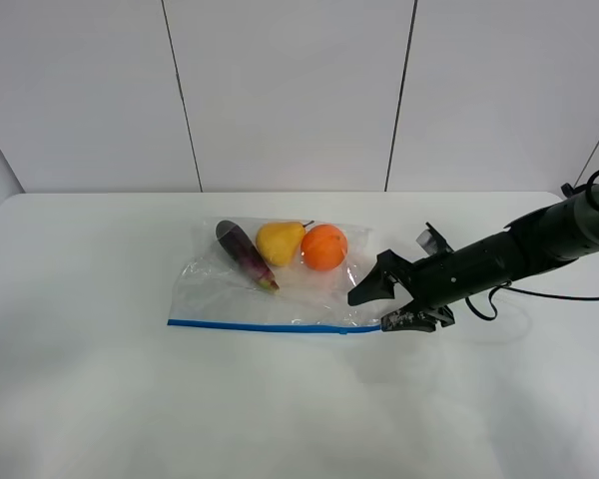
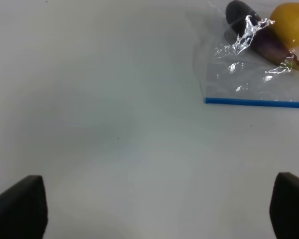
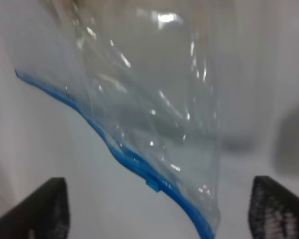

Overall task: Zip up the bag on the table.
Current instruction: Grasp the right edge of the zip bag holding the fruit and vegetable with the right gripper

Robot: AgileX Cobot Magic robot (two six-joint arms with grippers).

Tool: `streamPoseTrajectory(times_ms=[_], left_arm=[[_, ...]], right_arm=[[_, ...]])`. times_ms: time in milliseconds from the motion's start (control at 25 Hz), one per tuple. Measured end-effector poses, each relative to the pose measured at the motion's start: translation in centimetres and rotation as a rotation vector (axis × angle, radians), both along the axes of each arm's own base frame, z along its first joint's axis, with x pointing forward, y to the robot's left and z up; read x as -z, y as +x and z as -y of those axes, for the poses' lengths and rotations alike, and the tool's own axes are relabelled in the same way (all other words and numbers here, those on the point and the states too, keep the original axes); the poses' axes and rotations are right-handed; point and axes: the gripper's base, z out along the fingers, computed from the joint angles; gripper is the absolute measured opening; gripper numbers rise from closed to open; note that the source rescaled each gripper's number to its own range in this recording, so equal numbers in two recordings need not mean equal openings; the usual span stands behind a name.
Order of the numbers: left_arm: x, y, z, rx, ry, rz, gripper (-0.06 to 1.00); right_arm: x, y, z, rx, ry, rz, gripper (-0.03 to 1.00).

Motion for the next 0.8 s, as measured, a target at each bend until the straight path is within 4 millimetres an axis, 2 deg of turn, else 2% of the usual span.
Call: streamPoseTrajectory(times_ms=[120,200,680,800], left_arm=[[0.0,0.0,0.0,0.000,0.000,0.000,1.00],[0.0,0.0,0.0,0.000,0.000,0.000,1.00],[0.0,0.0,0.0,0.000,0.000,0.000,1.00],[0.0,0.0,0.0,0.000,0.000,0.000,1.00]], right_arm=[[0.5,-0.1,0.0,-0.001,-0.008,-0.024,0.62],[0.8,-0.3,0.1,-0.013,-0.018,-0.038,0.58],[1.3,-0.4,0.1,-0.029,-0.020,-0.053,0.54],[1.3,-0.4,0.1,-0.031,-0.021,-0.052,0.47]])
